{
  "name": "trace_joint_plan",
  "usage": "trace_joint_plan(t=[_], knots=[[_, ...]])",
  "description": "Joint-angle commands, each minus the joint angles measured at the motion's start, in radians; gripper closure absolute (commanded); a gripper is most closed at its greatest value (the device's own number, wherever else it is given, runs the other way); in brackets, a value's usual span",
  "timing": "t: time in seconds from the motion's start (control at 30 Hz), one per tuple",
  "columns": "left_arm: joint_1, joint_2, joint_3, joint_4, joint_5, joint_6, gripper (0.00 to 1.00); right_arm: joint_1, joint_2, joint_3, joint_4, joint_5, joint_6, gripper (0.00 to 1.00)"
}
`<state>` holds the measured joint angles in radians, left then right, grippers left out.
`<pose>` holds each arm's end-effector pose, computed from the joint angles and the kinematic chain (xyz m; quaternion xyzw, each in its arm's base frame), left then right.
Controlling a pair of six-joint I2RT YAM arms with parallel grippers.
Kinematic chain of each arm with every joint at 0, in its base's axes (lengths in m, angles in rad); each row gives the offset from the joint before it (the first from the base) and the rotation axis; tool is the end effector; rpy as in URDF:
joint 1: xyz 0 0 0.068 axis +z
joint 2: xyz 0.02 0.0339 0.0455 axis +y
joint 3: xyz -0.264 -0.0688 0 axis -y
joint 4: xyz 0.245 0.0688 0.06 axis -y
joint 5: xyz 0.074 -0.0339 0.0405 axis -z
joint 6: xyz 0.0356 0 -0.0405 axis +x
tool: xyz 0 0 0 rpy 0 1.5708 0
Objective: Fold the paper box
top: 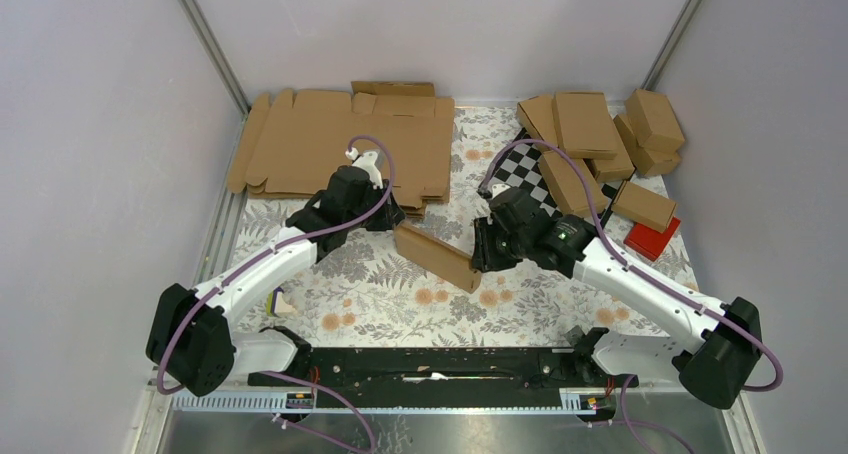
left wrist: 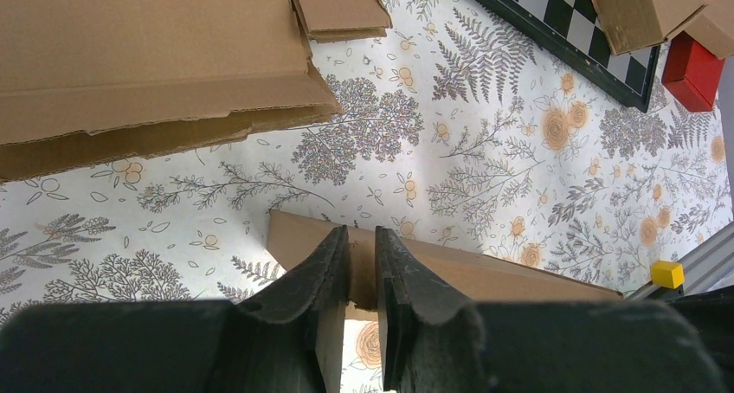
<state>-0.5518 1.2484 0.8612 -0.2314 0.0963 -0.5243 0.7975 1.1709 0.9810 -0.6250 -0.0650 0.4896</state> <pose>0.2324 -0.1471 0.2635 0.0343 0.8874 -0.2713 0.3712 0.1690 0.1764 0.2896 -0.1543 0.9161 0.2455 0.2769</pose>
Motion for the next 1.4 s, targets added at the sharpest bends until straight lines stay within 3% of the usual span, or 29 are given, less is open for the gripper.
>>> trace_joint_plan(t=[0.0,0.37,0.5,0.57,0.67,0.77,1.37], knots=[[-0.009,-0.033,-0.014,0.024,-0.009,-0.006,0.79,-0.004,-0.012,-0.009,0.065,0.042,0.059,0.7],[-0.022,-0.043,-0.025,0.026,-0.008,-0.017,0.8,-0.005,0.001,-0.022,0.094,0.06,0.142,0.84],[-0.028,-0.04,-0.025,0.027,-0.01,-0.017,0.8,-0.004,-0.011,-0.004,0.089,0.057,0.123,0.84],[-0.031,-0.039,-0.025,0.026,-0.011,-0.016,0.8,-0.004,-0.001,0.023,0.066,0.038,0.067,0.79],[-0.033,-0.038,-0.022,0.027,-0.013,-0.015,0.8,-0.004,0.056,0.085,-0.022,-0.034,-0.048,0.6],[-0.034,-0.037,-0.022,0.026,-0.016,-0.016,0.8,-0.004,0.11,0.128,-0.106,-0.035,-0.105,0.52],[-0.04,-0.033,-0.011,0.011,-0.033,-0.009,0.79,0.014,0.067,0.11,-0.191,0.058,-0.15,0.49]])
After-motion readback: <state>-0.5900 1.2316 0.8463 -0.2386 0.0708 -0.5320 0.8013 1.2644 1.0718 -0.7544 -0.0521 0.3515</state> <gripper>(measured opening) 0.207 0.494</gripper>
